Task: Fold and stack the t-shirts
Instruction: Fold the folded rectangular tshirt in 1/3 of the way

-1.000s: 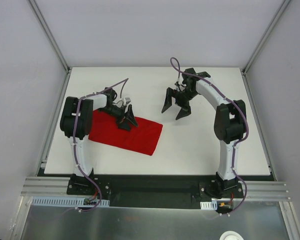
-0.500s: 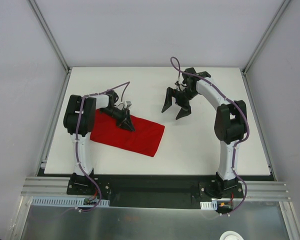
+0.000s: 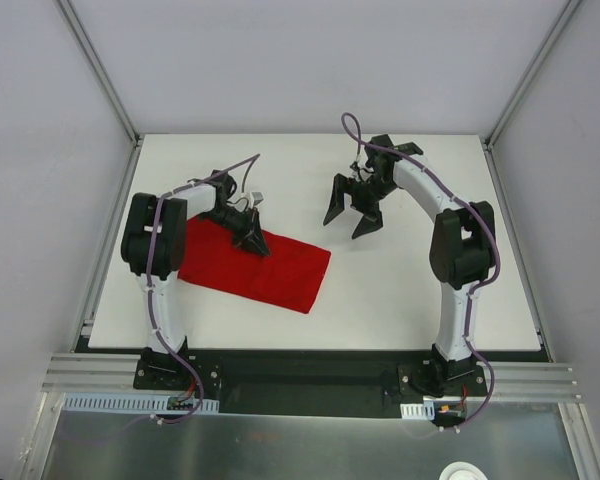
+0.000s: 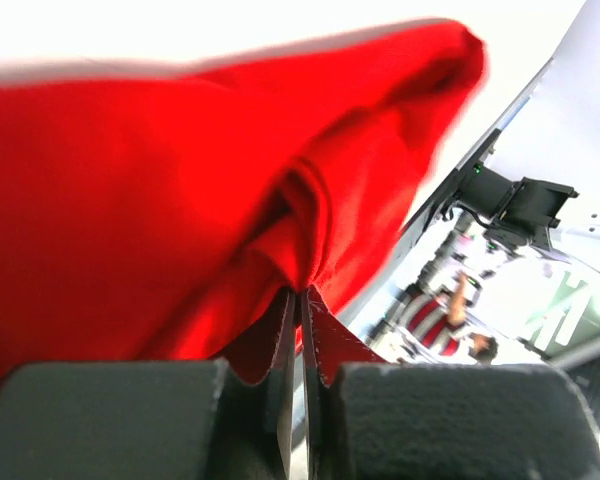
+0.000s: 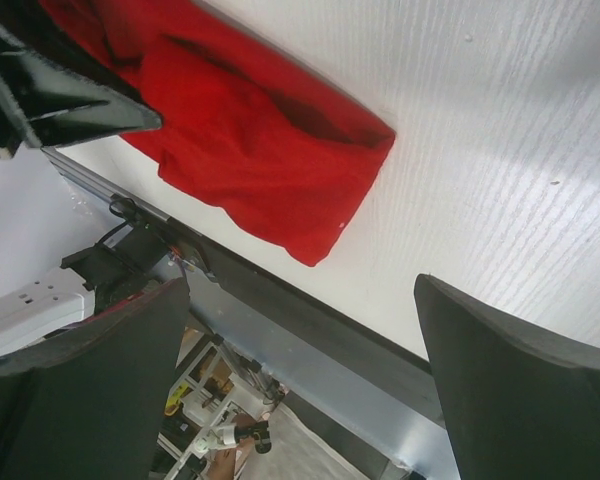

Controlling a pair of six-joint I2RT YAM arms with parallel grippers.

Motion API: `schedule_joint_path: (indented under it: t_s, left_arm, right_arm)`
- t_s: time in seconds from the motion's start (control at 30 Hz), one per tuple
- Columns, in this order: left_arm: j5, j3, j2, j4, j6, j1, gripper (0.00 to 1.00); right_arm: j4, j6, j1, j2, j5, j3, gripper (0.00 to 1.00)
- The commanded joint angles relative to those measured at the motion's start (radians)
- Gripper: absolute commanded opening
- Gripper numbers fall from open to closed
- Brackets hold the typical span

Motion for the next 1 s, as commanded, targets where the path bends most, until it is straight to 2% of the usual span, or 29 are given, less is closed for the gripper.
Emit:
schedule_joint_path:
  t_s: [0.0, 0.13, 0.27, 0.67, 0.7, 0.73, 0.77, 0.83, 0.97]
  left_arm:
    - [-0.011, 0.037, -0.141, -0.021, 0.032, 0.000, 0.00]
    - [-0.035, 0.050, -0.164, -0.033, 0.032, 0.015, 0.00]
    - [-0.043, 0.058, -0.117, -0.055, 0.041, 0.018, 0.00]
    - [-0.192, -0.008, -0.042, -0.095, 0.052, 0.020, 0.02]
    - [-0.201, -0.002, -0.030, -0.112, 0.050, 0.020, 0.22]
    - [-0.219, 0.001, -0.028, -0.115, 0.049, 0.020, 0.56]
    - [-0.271, 0.001, -0.037, -0.116, 0.044, 0.020, 0.68]
    - [-0.302, 0.007, -0.084, -0.115, 0.047, 0.021, 0.80]
    - [-0.334, 0.067, -0.201, -0.132, 0.038, 0.021, 0.82]
  right_arm:
    - [-0.006, 0.002, 0.005, -0.060, -0.014, -0.014, 1.00]
    - [-0.001, 0.005, 0.009, -0.059, -0.016, -0.022, 1.00]
    - [0.006, 0.005, 0.013, -0.056, -0.022, -0.020, 1.00]
    - [0.005, 0.004, 0.015, -0.060, -0.024, -0.023, 1.00]
    - [0.005, 0.005, 0.015, -0.060, -0.025, -0.022, 1.00]
    - [0.005, 0.008, 0.015, -0.060, -0.027, -0.020, 1.00]
    - [0.006, 0.011, 0.018, -0.060, -0.030, -0.017, 1.00]
    - [0.006, 0.016, 0.018, -0.063, -0.036, -0.008, 1.00]
    - [0.009, 0.033, 0.050, -0.057, -0.048, 0.003, 0.98]
